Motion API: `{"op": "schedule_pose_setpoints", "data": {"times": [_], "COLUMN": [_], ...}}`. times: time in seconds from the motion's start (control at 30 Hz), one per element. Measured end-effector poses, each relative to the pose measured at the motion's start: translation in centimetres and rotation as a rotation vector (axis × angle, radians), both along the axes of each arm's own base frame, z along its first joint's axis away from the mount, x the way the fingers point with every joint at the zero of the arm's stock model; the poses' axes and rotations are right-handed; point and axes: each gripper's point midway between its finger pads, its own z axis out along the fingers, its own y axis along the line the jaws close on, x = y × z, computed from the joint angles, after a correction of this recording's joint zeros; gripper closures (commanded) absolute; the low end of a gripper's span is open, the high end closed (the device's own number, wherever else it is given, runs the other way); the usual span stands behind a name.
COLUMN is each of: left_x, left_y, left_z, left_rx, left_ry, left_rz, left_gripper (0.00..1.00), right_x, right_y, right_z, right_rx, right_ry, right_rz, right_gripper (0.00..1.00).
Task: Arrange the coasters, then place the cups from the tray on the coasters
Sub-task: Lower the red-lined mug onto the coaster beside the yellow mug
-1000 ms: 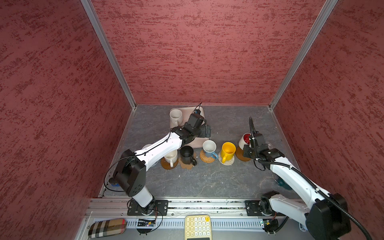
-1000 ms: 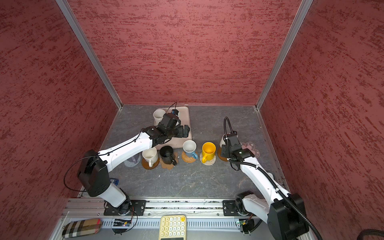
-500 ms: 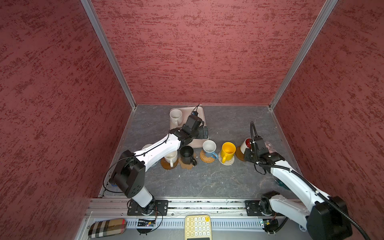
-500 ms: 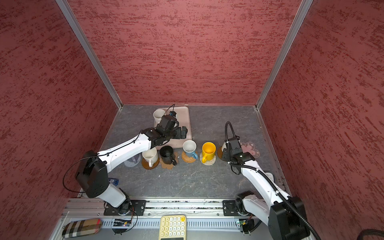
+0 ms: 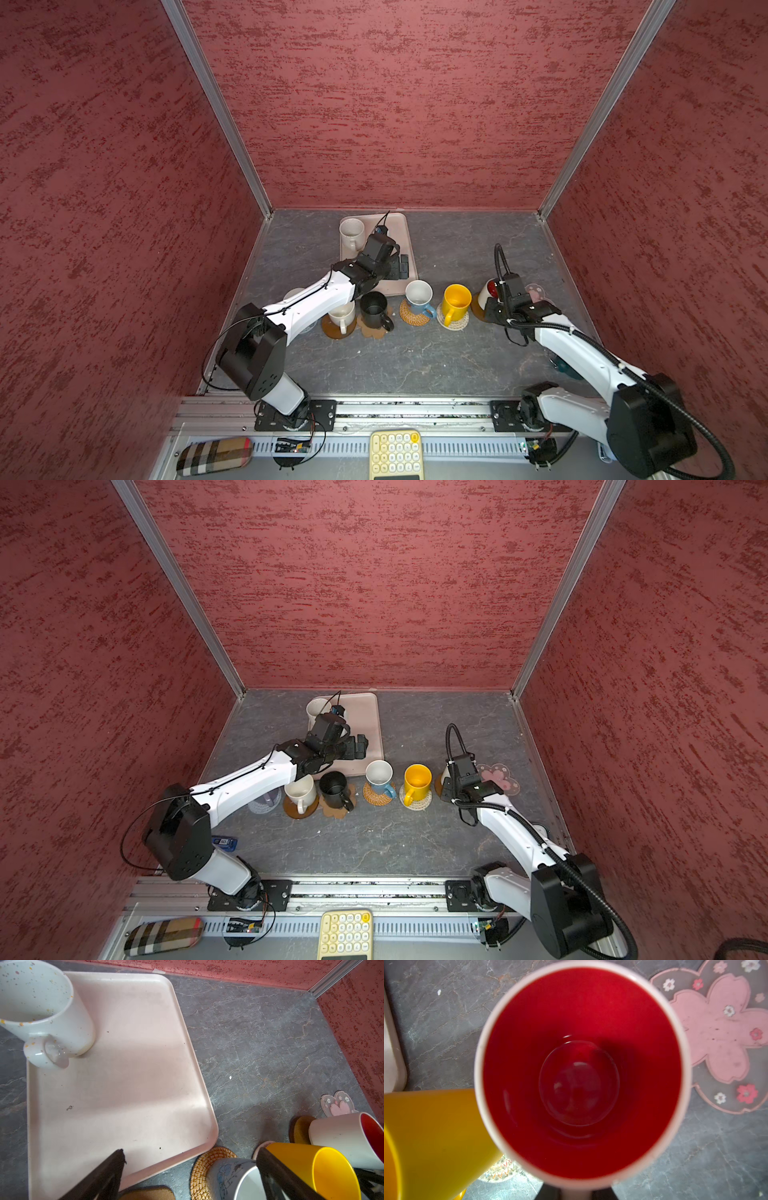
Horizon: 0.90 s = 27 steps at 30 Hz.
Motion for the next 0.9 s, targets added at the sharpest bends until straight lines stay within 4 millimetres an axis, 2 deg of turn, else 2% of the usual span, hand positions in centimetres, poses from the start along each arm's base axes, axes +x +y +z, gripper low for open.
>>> {"op": "schedule_pose_setpoints", "data": {"times": [0.17, 0.47, 0.8, 0.9], "left_x": [-0.1, 0.5, 0.5, 0.5], "left_y": [0.6, 1.5, 1.6, 1.7], "left_z": [-0.7, 0.0, 0.0, 0.2], "left_rx": [0.001, -0.025, -0.033, -0.036], "left_ry": [0.007, -0.01, -0.006, -0.009], "left_rz": [0.011, 0.037, 0.035, 0.036], "left_gripper": [0.01, 0.01, 0.01, 0.01], "right_x": [0.1, 0.0, 0.0, 0.0], "right_y": [0.0, 0.6, 0.5, 0.5], "right_z": [0.1, -0.5, -0.6, -0.6], "right_rx": [0.001, 0.043, 0.043, 0.035], "right_ry": [-0.004, -0.013, -0.017, -0.017], "right_rz": [0.001, -0.001, -0.003, 0.002], "right_gripper": [1.0, 1.0, 1.0, 0.94]}}
